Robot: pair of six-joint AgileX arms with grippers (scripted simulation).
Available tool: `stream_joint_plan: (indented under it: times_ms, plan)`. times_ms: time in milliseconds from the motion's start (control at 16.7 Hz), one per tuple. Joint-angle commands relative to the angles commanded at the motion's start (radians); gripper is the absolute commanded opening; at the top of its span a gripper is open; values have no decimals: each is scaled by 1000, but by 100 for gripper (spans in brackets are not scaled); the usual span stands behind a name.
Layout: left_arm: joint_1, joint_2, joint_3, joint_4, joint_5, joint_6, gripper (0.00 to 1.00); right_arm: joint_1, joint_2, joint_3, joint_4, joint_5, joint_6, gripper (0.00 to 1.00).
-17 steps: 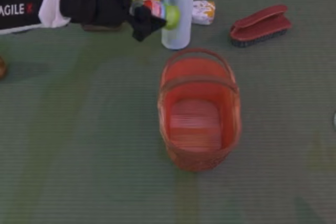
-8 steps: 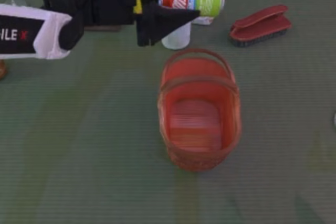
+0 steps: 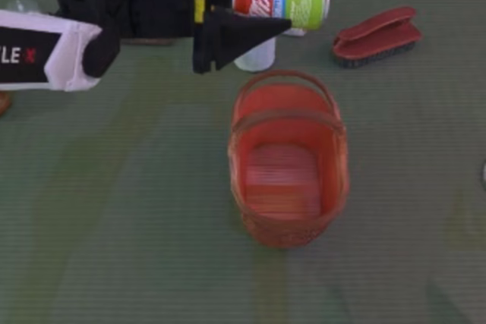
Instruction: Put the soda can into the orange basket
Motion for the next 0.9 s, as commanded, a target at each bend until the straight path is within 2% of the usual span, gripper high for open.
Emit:
stream_joint_plan:
  times_ms: [180, 600, 900]
  plan:
    - [5, 32, -9, 41, 0, 1, 0, 0, 0, 0, 0, 0, 0, 100]
    - [19, 227, -82, 321, 4, -5, 0, 0, 0, 0, 0, 0, 0, 100]
    - [20, 247, -92, 344, 4, -6, 0, 0, 0, 0, 0, 0, 0, 100]
